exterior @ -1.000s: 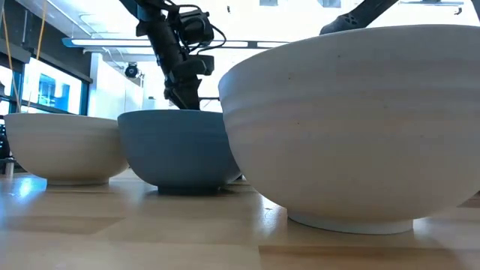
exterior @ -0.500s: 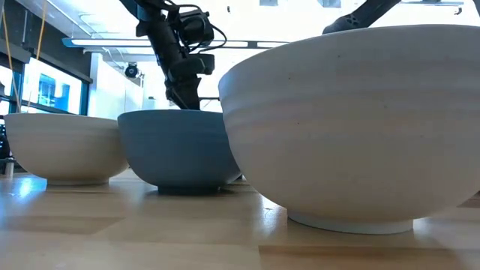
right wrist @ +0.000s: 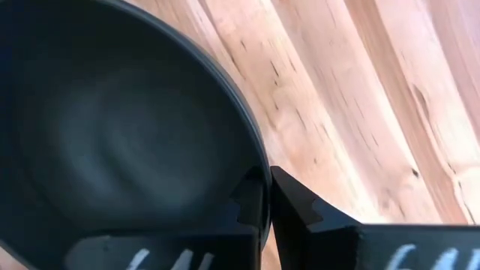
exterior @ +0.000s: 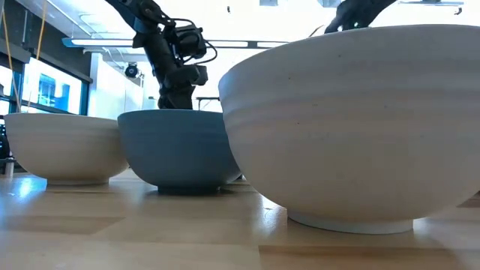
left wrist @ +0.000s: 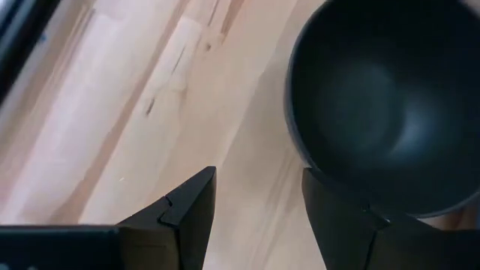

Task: Nest bowls inside each other
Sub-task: Stack the right black bowl on the orange bowl

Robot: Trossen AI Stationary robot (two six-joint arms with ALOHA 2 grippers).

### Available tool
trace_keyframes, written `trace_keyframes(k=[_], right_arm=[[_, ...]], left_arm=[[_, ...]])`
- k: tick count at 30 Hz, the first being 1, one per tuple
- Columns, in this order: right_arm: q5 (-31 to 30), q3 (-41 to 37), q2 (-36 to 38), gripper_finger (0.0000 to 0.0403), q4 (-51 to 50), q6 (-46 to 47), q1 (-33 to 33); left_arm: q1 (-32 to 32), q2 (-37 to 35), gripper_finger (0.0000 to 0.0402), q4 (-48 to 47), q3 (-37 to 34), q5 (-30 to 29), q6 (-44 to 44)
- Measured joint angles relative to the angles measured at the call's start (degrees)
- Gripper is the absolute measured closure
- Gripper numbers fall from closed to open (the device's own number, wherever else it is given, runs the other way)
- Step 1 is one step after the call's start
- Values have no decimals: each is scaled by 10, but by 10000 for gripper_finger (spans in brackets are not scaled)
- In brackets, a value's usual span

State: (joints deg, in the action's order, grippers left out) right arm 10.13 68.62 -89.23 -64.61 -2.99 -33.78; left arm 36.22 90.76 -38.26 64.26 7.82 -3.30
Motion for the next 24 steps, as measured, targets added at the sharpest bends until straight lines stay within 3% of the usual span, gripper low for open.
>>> trace_keyframes(k=[8, 17, 24], right_arm=[[5, 32, 48, 402, -56, 44, 21], [5, 147, 45, 403, -89, 91, 105], [13, 181, 28, 403, -115, 147, 164]], left_arm=[[9, 0, 213, 26, -2, 71, 44], [4, 35, 213, 21, -2, 67, 72], [-1, 80, 213, 24, -3, 68, 66]])
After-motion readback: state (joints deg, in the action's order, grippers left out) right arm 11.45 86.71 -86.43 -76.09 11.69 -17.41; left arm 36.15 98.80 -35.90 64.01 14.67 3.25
